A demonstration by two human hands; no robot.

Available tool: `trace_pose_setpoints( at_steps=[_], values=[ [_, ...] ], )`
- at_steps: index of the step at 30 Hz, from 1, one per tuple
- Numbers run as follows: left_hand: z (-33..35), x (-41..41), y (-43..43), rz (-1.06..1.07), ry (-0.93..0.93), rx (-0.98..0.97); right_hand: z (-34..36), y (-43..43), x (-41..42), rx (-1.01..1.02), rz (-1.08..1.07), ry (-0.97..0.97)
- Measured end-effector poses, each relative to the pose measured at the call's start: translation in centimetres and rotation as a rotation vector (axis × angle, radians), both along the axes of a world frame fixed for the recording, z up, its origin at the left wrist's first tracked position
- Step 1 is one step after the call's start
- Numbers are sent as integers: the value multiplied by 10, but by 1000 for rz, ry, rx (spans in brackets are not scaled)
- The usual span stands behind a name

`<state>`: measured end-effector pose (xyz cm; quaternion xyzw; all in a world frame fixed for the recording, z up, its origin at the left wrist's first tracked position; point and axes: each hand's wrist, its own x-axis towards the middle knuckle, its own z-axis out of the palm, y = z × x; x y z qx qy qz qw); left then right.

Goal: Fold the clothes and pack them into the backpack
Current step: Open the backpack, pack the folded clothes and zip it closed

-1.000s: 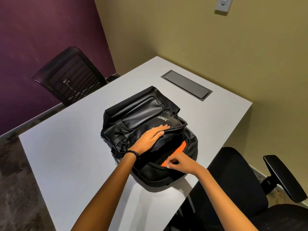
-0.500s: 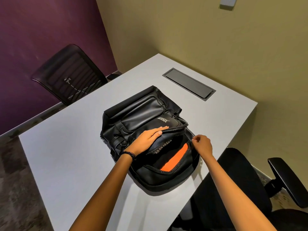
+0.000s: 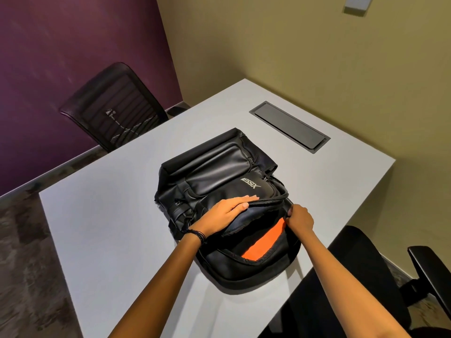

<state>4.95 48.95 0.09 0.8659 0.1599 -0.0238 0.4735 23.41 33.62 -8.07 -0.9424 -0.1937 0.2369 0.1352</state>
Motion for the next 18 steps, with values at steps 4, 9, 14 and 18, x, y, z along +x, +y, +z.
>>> trace_pose_setpoints(
  at_steps=[4, 9, 14, 18],
  values=[
    [-2, 0, -7, -18, 2, 12, 2, -7, 2, 179, -113, -11],
    [-16, 0, -13, -81, 7, 63, 13, -16, 4, 316, -177, -91],
    [-22, -4, -15, -87, -9, 91, 31, -26, 1, 426, -207, -163],
    [-24, -5, -20, -97, -7, 83, 26, -29, -17, 481, -207, -166]
  ],
)
